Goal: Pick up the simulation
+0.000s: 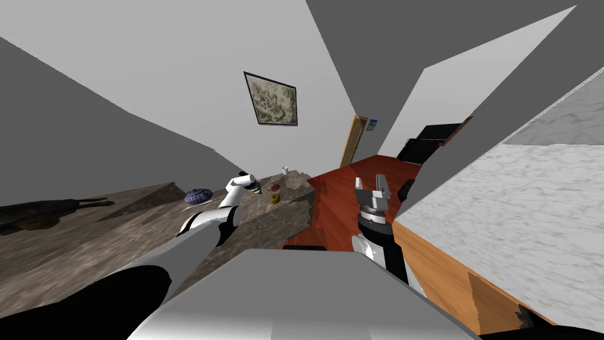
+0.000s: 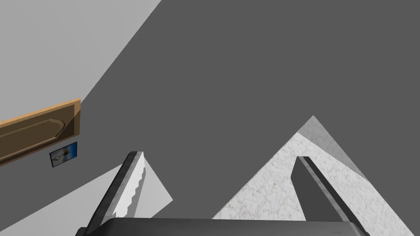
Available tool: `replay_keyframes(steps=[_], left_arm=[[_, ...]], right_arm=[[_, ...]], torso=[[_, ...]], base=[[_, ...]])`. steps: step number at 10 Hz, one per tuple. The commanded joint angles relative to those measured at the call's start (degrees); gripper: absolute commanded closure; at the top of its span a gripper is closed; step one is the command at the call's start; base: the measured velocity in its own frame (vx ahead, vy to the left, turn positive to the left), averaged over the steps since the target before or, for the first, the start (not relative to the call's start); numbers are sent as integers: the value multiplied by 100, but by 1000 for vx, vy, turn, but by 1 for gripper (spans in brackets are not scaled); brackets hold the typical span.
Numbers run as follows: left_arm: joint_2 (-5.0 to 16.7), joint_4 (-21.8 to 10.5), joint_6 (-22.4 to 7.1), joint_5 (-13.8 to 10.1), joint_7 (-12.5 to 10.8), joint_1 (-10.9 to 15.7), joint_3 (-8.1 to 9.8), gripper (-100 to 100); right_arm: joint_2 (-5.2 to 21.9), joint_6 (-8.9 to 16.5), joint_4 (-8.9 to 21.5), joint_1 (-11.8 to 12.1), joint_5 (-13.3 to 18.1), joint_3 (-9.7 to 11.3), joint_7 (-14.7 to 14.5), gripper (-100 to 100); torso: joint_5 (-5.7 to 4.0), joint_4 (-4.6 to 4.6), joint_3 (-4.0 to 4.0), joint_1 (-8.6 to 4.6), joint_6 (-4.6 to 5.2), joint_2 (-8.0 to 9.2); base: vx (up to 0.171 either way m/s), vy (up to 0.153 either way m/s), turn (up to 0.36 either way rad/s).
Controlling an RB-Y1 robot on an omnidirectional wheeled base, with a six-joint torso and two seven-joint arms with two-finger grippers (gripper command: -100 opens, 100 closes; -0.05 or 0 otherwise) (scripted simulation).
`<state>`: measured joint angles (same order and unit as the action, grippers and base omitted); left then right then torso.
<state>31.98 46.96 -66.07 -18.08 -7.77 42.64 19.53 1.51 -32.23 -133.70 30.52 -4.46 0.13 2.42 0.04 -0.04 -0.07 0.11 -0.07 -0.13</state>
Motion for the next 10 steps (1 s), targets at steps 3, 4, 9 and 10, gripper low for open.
replay_keyframes(steps=[3, 4, 9, 10], left_arm=[[-4, -597, -262, 23, -58, 324, 74, -100], [-13, -783, -474, 48, -116, 571, 134, -100], [-19, -1244, -670, 71, -170, 806, 190, -100], [-22, -1488, -850, 93, -221, 1019, 241, -100]], right_arm=[[0, 0, 0, 0, 0, 0, 0, 0], [0, 0, 0, 0, 0, 0, 0, 0], [0, 0, 0, 0, 0, 0, 0, 0], [0, 0, 0, 0, 0, 0, 0, 0]], torso=[[-2, 1, 2, -4, 3, 3], [0, 0, 1, -3, -1, 2], [0, 0, 1, -3, -2, 1], [0, 1, 3, -6, -3, 5]], base=[[19, 21, -49], [36, 25, -74], [22, 21, -37], [27, 16, -74]])
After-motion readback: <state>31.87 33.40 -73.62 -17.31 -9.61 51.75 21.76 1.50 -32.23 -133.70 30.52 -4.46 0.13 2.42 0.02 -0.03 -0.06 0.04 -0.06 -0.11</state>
